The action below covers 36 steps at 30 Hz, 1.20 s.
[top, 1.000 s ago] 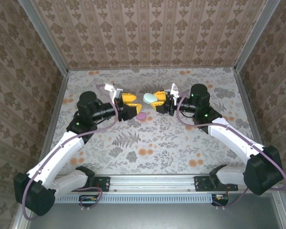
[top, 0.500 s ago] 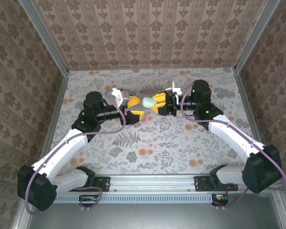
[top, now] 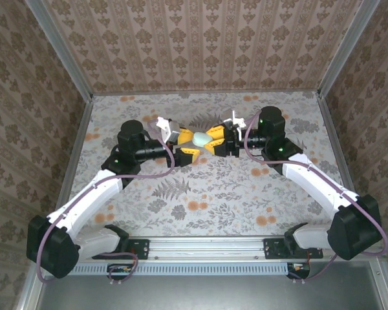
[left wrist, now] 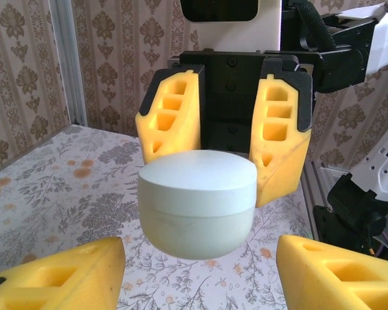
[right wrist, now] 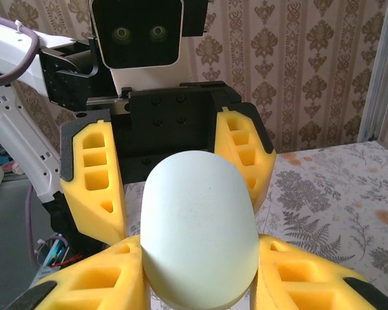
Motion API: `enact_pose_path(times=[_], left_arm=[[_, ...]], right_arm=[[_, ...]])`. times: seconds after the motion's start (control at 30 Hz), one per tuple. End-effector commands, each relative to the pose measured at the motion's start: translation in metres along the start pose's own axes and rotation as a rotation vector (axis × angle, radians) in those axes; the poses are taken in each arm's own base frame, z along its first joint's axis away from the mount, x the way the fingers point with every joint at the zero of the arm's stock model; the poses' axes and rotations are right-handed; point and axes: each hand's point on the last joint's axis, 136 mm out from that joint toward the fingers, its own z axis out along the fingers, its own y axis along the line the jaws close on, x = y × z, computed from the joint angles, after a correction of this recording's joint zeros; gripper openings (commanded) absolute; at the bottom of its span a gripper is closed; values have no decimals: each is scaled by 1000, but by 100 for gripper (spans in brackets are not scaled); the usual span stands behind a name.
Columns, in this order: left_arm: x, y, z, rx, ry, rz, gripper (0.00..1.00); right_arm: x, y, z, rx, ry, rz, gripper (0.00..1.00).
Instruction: Insert wireless bluetooth earbuds into charging case
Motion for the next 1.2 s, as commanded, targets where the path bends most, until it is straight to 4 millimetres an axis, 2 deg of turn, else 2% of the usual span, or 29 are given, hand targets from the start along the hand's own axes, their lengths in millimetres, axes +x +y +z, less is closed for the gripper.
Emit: enact_pose_path(times=[0.0,1.17], left_arm=[[-22,-7,1,32,-44,54,63],[-21,-3,11,33,-26,18,51]], right_arm=[[-8,3,0,-25,-9,-34,37],[-4,3,2,-15,-4,-62,37]])
